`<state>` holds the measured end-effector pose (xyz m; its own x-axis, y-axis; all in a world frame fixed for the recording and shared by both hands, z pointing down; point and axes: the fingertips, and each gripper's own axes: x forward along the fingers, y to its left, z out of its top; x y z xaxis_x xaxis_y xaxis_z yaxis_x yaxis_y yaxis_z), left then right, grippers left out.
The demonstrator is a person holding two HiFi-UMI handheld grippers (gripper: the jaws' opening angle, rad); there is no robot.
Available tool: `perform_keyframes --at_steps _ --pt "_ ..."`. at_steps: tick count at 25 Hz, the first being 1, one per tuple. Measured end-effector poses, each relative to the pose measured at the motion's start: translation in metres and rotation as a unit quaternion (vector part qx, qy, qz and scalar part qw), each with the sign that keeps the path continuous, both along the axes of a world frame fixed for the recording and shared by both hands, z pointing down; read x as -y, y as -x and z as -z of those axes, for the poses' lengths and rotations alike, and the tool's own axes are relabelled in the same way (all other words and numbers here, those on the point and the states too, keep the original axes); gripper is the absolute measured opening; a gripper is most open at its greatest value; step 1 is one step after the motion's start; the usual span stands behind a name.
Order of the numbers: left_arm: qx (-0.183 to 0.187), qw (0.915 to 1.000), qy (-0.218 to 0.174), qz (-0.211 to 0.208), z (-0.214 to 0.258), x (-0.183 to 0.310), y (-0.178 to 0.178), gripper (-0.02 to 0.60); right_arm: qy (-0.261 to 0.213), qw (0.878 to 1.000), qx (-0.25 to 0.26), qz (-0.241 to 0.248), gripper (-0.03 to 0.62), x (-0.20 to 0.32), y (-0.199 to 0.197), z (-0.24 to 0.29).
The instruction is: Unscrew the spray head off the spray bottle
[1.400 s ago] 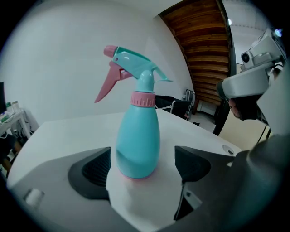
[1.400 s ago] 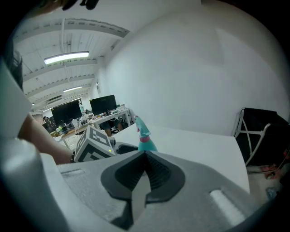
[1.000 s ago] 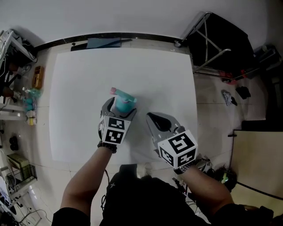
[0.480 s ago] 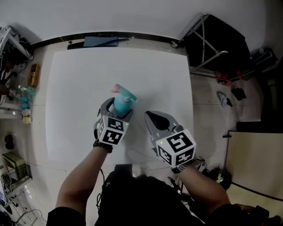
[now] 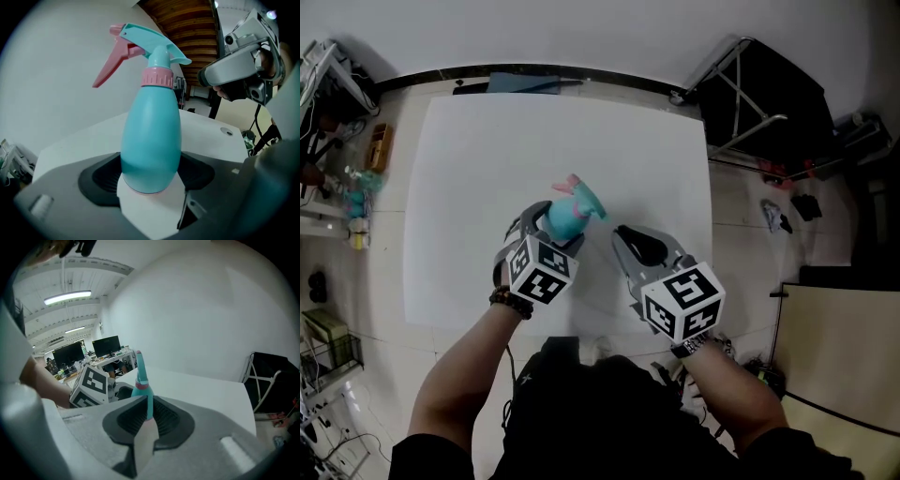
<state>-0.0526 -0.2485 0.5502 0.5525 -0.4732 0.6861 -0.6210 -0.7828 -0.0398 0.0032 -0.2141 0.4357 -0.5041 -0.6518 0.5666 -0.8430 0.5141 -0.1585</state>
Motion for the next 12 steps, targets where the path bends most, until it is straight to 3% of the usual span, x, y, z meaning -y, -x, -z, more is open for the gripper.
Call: perform_keyframes --at_steps 12 --pt "0.102 0.9922 -0.025 -0.066 0.016 -0.028 0.017 0.391 0.028 0.996 0.024 0.083 0.173 -0.02 0.022 0.019"
